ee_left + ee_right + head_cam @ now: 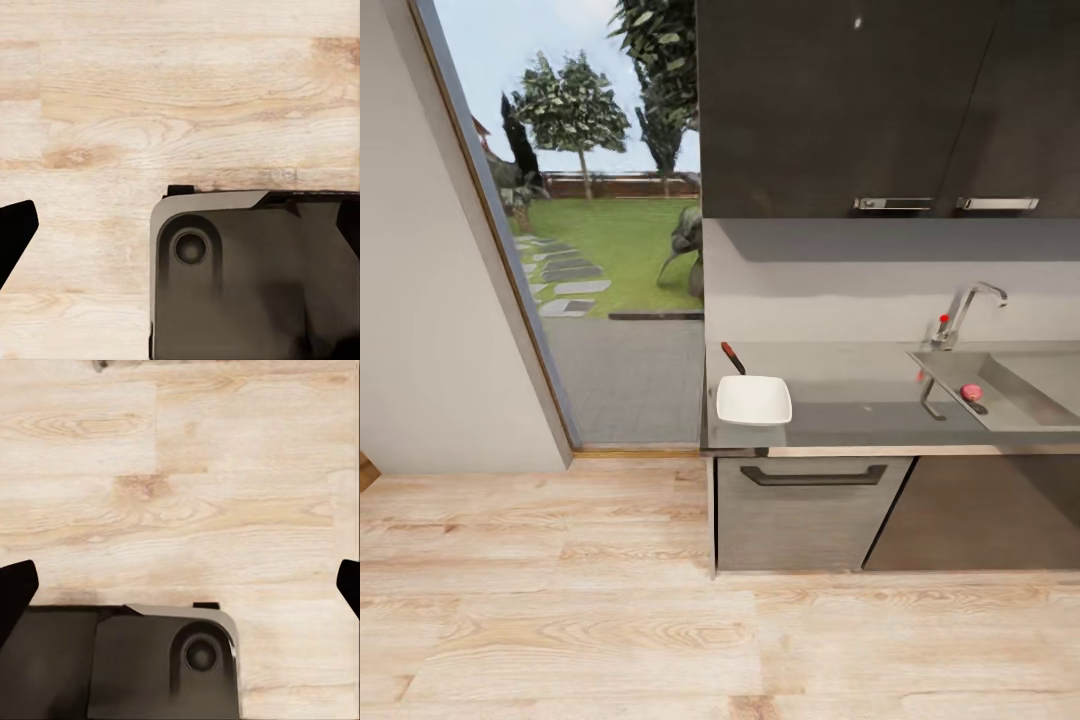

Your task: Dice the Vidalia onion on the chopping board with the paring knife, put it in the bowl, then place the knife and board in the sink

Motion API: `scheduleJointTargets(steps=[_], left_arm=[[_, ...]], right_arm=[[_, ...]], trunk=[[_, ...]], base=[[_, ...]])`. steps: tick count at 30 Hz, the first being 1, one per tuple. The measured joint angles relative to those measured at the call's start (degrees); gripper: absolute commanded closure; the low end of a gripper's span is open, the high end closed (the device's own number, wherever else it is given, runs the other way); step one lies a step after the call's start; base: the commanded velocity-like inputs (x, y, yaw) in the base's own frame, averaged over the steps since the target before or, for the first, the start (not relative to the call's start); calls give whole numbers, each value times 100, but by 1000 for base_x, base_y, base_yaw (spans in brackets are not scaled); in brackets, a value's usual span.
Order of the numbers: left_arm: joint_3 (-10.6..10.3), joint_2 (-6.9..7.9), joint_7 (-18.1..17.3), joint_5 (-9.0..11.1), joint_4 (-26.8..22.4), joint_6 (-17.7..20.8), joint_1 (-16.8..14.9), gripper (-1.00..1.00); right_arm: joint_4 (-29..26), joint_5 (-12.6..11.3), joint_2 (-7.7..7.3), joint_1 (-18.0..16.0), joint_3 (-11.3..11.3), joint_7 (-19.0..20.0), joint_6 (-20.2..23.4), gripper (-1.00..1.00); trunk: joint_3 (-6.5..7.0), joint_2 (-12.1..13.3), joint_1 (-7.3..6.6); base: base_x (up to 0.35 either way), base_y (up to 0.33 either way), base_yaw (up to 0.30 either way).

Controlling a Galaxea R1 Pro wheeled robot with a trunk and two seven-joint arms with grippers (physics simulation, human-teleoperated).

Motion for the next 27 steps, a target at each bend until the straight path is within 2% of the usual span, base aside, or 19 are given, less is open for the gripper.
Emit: scheduleJointTargets(steps=[3,8,14,19,27], left_arm=[[0,-9,4,4,0,0,0,-100],[0,-47,6,27,1,0,4,-100],[1,-48,5,30,0,-2,7,-100],[-3,-36,0,30,0,-7,7,-100],[-12,-20,-1,25,3,-9,8,-100]], right_arm=[[-362,3,-84,-7,5,-2,249,-100],[-1329,12,-198,-21,7,-17,904,-100],[-1992,13,-242,-23,10,-24,1301,-100],[-2107,4,-234,-22,15,-18,1372,-100],[-1998,-12,-190,-21,11,-28,1379,-100]], trunk=[[0,0,0],[0,0,0],[0,0,0],[0,0,0],[0,0,0]], base=[[0,0,0],[0,0,0],[0,0,0],[0,0,0],[0,0,-2]])
